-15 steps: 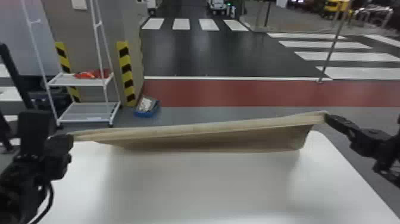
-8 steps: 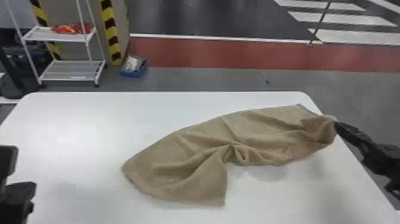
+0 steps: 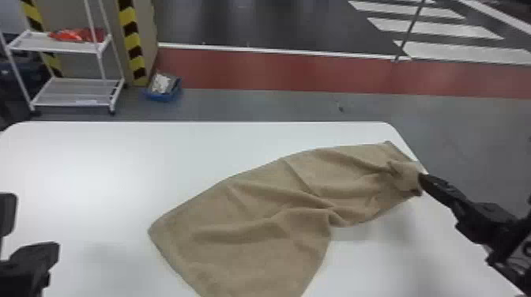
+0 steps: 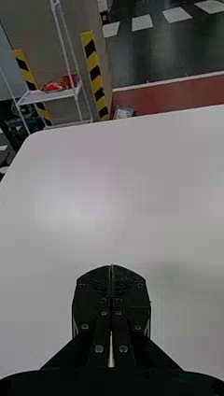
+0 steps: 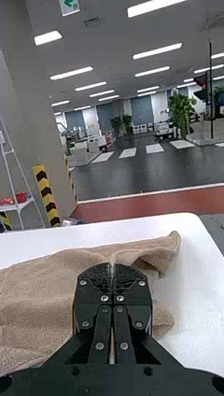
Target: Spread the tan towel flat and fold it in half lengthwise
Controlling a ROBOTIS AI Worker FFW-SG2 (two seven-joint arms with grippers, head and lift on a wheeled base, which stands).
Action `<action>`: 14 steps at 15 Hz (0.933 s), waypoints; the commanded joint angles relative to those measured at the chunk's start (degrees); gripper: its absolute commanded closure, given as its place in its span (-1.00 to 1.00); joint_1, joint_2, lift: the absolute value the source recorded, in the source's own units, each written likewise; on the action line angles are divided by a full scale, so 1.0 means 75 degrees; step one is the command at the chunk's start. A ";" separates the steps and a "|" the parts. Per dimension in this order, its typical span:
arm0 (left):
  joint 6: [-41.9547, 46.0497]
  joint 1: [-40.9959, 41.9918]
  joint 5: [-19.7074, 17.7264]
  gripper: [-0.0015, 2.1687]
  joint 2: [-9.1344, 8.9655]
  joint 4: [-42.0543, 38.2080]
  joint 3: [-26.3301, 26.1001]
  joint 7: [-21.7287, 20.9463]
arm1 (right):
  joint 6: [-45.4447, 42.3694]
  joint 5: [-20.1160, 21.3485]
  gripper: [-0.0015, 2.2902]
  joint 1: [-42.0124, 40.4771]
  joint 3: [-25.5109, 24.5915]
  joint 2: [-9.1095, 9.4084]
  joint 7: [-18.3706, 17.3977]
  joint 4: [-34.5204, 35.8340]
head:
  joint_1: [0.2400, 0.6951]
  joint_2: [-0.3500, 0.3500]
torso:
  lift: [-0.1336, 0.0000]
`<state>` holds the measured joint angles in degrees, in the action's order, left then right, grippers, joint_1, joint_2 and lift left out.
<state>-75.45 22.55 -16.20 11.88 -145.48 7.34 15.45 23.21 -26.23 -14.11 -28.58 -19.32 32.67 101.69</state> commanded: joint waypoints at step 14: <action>0.7675 0.0556 -0.0114 -0.75 0.0783 0.3249 -0.2596 -0.2083 | -0.0147 0.0075 0.16 -0.0017 -0.0103 0.0221 0.0074 -0.0610 | 1.00 -1.00 | -0.92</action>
<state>-17.40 25.39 -17.08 17.04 -120.70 -12.01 -0.11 22.11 -25.70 -14.08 -29.23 -17.68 33.17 97.33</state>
